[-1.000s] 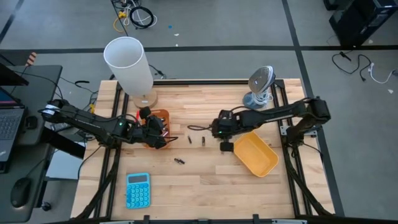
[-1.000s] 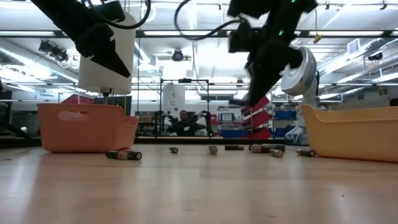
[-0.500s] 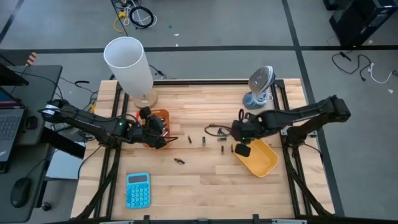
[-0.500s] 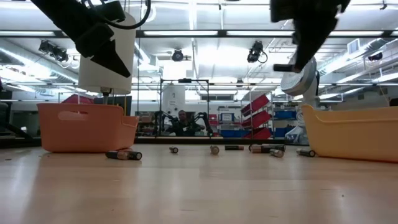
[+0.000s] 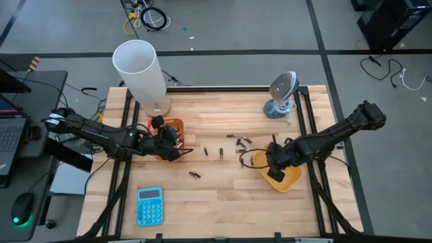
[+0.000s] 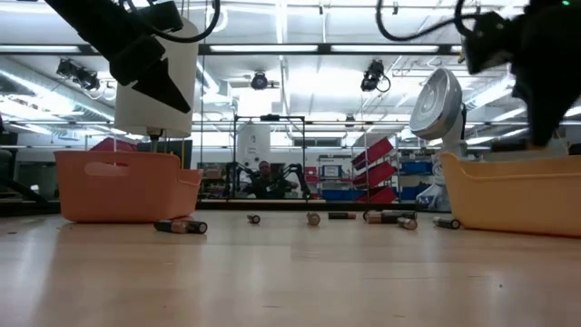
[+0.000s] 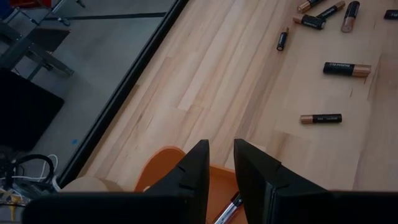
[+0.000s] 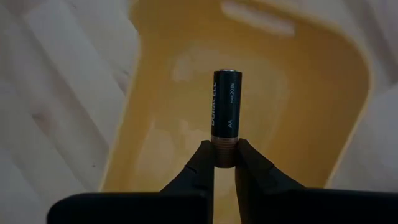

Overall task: Sort batteries
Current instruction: Put the gold battery into the yellow bin

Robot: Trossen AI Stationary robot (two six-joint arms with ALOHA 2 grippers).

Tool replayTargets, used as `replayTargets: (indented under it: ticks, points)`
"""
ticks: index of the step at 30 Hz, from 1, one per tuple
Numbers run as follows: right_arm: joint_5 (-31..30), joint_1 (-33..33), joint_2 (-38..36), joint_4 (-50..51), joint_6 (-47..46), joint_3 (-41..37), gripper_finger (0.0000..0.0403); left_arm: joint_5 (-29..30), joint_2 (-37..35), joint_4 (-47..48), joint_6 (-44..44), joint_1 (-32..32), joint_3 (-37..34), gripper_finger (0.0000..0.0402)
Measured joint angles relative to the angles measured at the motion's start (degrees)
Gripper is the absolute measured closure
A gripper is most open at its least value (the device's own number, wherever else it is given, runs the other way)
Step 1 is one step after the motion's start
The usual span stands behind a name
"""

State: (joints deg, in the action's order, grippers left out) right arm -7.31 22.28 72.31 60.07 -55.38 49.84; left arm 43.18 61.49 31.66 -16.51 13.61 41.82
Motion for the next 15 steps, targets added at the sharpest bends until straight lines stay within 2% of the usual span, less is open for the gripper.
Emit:
replayTargets:
  ticks: [7,15]
  points:
    - [-0.1,2.7,0.0,-5.3,-9.1,-6.0,0.0375,0.0,0.0,0.0,1.5,0.0,0.0,0.0325]
    - [-0.6,2.9,0.0,-9.1,-15.9,-10.1,0.0374,0.0,0.0,0.0,1.5,0.0,0.0,0.0325]
